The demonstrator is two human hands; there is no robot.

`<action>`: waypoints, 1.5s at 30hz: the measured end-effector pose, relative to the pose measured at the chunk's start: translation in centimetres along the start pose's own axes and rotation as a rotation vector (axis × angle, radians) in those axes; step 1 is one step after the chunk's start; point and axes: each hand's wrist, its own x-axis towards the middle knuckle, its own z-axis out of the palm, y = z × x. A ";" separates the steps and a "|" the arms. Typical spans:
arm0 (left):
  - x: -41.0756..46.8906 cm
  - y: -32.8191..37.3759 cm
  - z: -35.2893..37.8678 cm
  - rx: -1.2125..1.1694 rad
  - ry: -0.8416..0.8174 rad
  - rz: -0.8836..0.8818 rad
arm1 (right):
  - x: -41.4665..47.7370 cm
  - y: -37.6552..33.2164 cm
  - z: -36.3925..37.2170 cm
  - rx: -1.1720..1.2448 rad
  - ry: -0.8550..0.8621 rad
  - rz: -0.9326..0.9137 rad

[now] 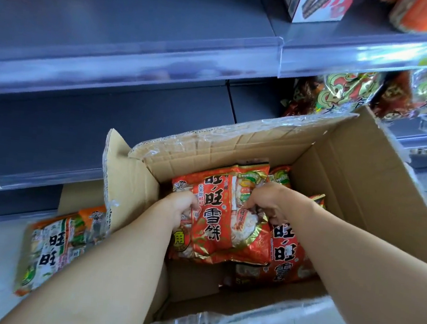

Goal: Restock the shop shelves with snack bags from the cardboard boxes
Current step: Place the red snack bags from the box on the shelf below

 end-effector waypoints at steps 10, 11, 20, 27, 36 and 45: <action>-9.9 1.5 1.0 0.214 0.059 0.219 | -10.9 1.2 -2.3 0.006 0.014 0.058; -10.9 1.7 1.1 0.212 0.076 0.256 | -12.0 1.2 -2.7 0.011 0.024 0.072; -20.8 2.6 0.1 0.299 0.061 0.396 | -21.5 -0.2 -6.4 0.032 0.118 -0.039; -27.1 4.2 -3.0 0.096 0.117 0.487 | -28.0 -3.9 -8.6 0.001 0.237 -0.139; -27.1 7.8 -15.5 -0.117 0.530 0.681 | -30.9 -14.7 -5.1 0.145 0.289 -0.477; -23.5 9.2 -28.4 -0.220 0.675 0.805 | -26.1 -28.5 -0.5 0.148 0.344 -0.704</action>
